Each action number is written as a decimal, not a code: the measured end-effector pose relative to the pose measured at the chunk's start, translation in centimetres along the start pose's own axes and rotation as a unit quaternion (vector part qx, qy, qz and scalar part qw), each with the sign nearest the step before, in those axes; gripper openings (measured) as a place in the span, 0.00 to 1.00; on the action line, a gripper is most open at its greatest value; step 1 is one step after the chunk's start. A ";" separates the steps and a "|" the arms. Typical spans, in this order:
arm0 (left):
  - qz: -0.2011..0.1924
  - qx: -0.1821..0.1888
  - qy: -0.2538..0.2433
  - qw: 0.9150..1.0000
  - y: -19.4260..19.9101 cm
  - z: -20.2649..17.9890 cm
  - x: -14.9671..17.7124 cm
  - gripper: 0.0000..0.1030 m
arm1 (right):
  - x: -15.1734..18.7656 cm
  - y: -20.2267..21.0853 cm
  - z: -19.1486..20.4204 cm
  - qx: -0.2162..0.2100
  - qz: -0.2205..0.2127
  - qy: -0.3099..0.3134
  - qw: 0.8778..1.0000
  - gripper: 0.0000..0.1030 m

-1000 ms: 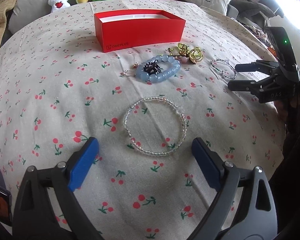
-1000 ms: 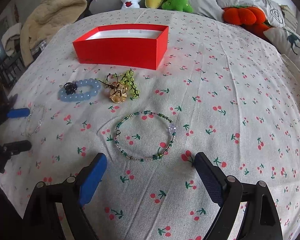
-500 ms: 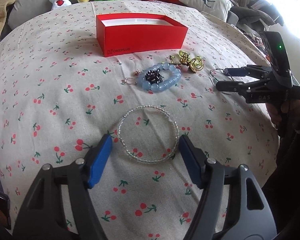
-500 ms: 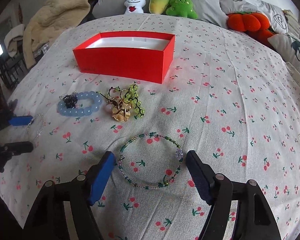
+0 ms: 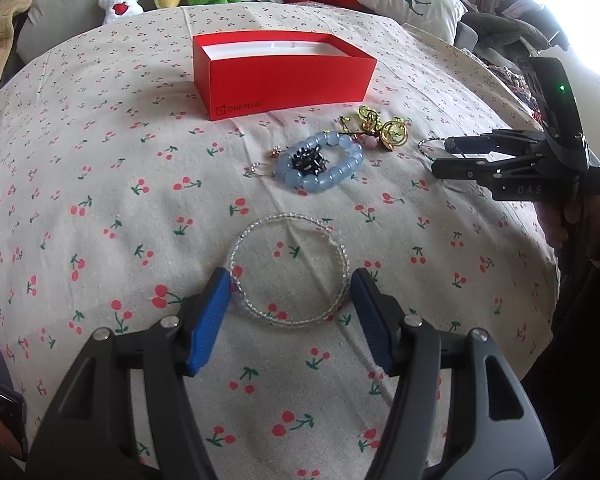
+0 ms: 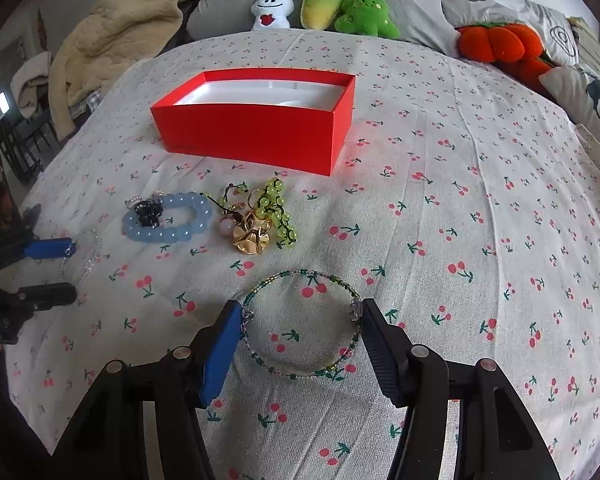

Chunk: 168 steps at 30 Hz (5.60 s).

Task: Organize jewelry

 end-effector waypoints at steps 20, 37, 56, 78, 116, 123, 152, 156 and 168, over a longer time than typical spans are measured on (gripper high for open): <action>0.001 0.002 0.006 1.000 0.0 0.4 -0.9 0.55 | -1.1 1.1 -0.3 -0.010 -0.006 -0.018 1.000 0.59; -0.037 -0.009 0.036 0.999 2.3 1.1 -6.0 0.55 | -6.3 3.5 1.3 -0.035 -0.039 -0.022 0.998 0.59; -0.099 0.023 0.067 0.993 1.1 3.2 -15.3 0.55 | -14.0 2.6 -1.5 -0.073 -0.067 -0.041 0.994 0.59; -0.079 -0.039 0.038 0.995 -1.8 2.1 -17.0 0.61 | -14.5 0.3 -3.4 -0.067 -0.055 -0.036 0.996 0.59; 0.067 -0.088 0.147 0.983 -0.2 4.7 -10.3 0.79 | -13.5 2.2 -0.3 -0.034 -0.025 -0.017 0.999 0.78; 0.079 -0.087 0.156 0.981 0.4 3.4 -8.9 0.87 | -9.8 2.7 -0.9 -0.020 0.037 -0.064 0.997 0.81; 0.108 0.081 0.267 0.954 -2.0 3.7 -6.8 0.20 | -6.3 0.7 -3.4 -0.024 0.125 -0.215 0.968 0.82; 0.116 0.097 0.270 0.951 -2.8 2.9 -7.0 0.19 | -6.6 0.5 -3.6 -0.024 0.121 -0.210 0.970 0.81; 0.104 0.009 0.242 0.965 -3.8 1.2 -7.6 0.13 | -7.0 -0.2 -4.3 -0.039 0.119 -0.213 0.969 0.66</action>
Point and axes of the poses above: each gripper's, at about its wrist camera, not at the fingertips, and y roughly against the way its jaws point, z to its left, x to its underside, the point moved 3 cm from there along -y, roughly the way its jaws point, and after that the axes turned 12 degrees about z, right-handed, at the moved point
